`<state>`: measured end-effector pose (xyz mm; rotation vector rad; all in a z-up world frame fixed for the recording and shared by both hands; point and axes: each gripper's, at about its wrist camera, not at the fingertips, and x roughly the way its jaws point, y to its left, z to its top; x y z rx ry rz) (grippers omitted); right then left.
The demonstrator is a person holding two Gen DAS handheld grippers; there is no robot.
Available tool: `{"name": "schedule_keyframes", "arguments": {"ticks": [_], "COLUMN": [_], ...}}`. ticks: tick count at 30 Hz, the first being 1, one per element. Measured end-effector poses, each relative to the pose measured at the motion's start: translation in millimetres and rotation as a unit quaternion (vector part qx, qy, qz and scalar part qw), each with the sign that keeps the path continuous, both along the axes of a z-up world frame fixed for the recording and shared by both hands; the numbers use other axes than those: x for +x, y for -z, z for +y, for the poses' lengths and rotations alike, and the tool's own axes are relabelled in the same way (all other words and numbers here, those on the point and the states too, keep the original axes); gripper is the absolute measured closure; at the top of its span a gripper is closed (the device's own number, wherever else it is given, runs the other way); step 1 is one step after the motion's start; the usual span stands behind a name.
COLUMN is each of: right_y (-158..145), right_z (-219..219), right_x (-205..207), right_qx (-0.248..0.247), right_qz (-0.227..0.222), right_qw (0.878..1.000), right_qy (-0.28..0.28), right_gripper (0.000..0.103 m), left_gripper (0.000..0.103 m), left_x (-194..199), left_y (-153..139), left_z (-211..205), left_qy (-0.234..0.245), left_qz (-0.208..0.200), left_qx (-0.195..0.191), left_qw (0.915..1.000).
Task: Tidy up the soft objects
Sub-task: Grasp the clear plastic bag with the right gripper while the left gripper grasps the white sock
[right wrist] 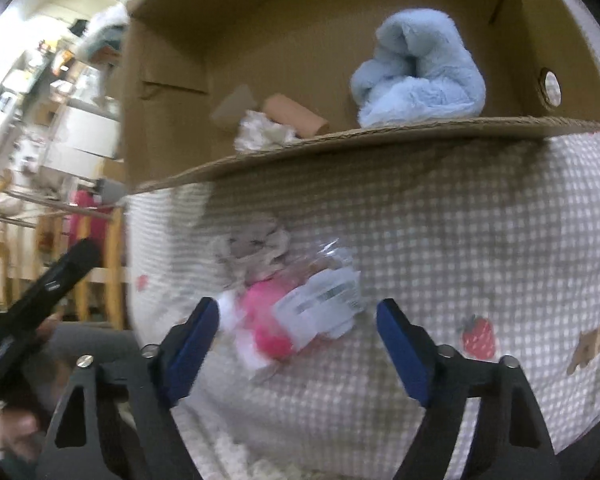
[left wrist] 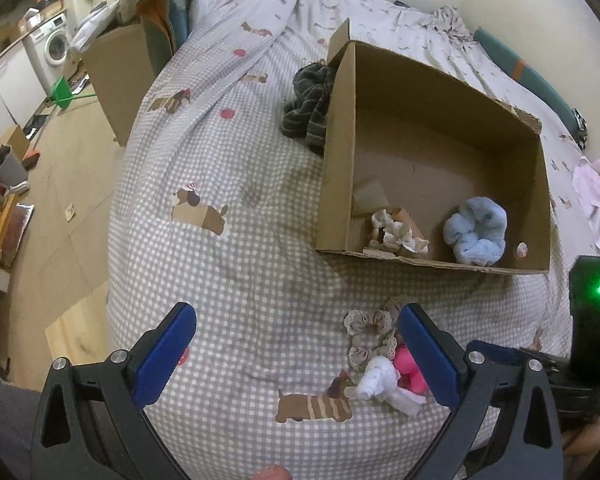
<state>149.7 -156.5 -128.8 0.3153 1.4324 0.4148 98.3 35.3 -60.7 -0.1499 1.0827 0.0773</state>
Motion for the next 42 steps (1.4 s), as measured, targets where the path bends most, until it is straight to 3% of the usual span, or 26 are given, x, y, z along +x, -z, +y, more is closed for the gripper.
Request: {"name": "schedule_keyframes", "arguments": {"ticks": [7, 12, 16, 22, 30, 36, 41, 42], "right_y": [4, 13, 10, -11, -29, -32, -34, -37], "right_z": [-4, -15, -14, -25, -35, -47, -48, -51], "right_x": [5, 3, 6, 6, -4, -8, -10, -11], "right_qx": [-0.061, -0.076, -0.076, -0.061, -0.047, -0.049, -0.047, -0.046], "right_qz": [-0.003, 0.018, 0.005, -0.039, -0.072, -0.072, -0.075, -0.077], "right_qw": [0.998, 0.997, 0.997, 0.997, 0.996, 0.996, 0.996, 0.996], "right_qy": [0.008, 0.012, 0.002, 0.006, 0.002, 0.013, 0.014, 0.015], "right_gripper": [0.059, 0.066, 0.086, 0.087, 0.087, 0.087, 0.087, 0.087], "left_gripper": [0.002, 0.002, 0.002, 0.002, 0.006, 0.033, 0.079, 0.08], "left_x": [3, 7, 9, 9, 8, 11, 12, 12], "left_y": [2, 5, 6, 14, 45, 79, 93, 94], "left_z": [-3, -9, -15, -16, -38, -56, -62, -63], "left_qy": [0.005, 0.007, 0.015, 0.024, 0.068, 0.094, 0.096, 0.098], "left_qz": [0.004, 0.008, 0.01, 0.029, 0.098, 0.171, 0.196, 0.198], "left_qx": [-0.005, -0.008, -0.007, -0.004, -0.038, -0.093, -0.087, -0.091], "left_qw": [1.0, 0.9999, 0.9998, 0.9993, 0.9921, 0.9762, 0.9721, 0.9711]}}
